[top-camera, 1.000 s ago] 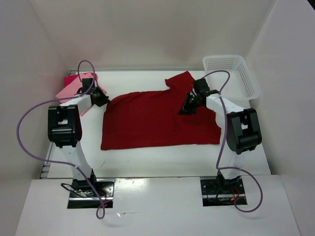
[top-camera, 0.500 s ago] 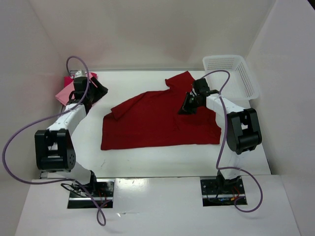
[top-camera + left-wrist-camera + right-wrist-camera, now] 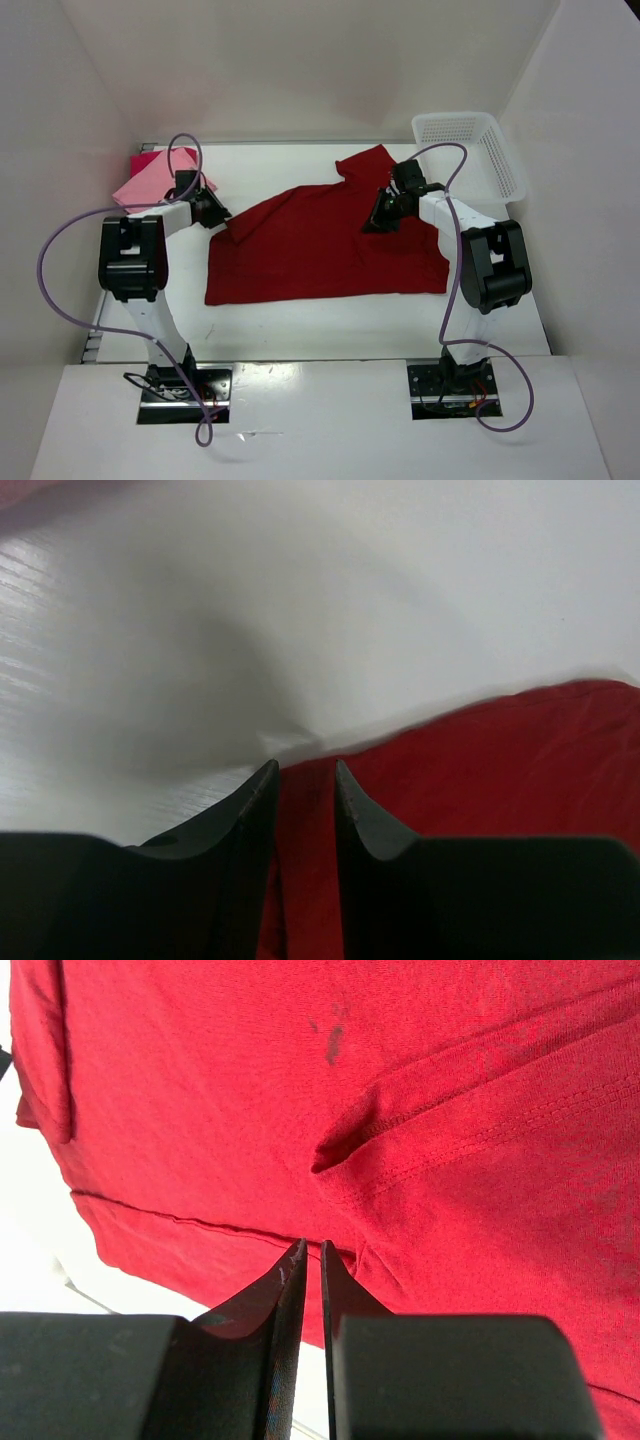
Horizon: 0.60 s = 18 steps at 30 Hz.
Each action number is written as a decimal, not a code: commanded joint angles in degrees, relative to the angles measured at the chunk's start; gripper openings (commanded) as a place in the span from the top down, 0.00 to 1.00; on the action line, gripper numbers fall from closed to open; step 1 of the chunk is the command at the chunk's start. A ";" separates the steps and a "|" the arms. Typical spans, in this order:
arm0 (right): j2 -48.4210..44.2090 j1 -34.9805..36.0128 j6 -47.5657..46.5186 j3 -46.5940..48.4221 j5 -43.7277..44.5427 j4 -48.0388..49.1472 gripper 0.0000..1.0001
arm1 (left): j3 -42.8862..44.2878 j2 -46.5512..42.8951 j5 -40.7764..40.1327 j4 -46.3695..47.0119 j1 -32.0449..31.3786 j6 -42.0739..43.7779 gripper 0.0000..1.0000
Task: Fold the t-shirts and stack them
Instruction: Grap the side of the flattened tshirt furthest away from the robot with both arms
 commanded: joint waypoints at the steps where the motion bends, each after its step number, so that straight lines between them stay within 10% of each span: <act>1: -1.25 -0.20 -0.34 -0.18 -0.14 1.74 0.85 | 0.35 -0.15 -0.08 0.00 -0.08 0.49 0.65; 11: -1.25 -0.20 -0.34 -0.18 -0.67 2.35 0.85 | -4.57 -3.41 -4.31 0.70 -0.08 0.49 0.54; 18: -1.25 -0.20 0.19 -0.18 -0.67 2.35 0.85 | -4.05 -1.56 -3.25 0.44 -1.66 1.02 0.70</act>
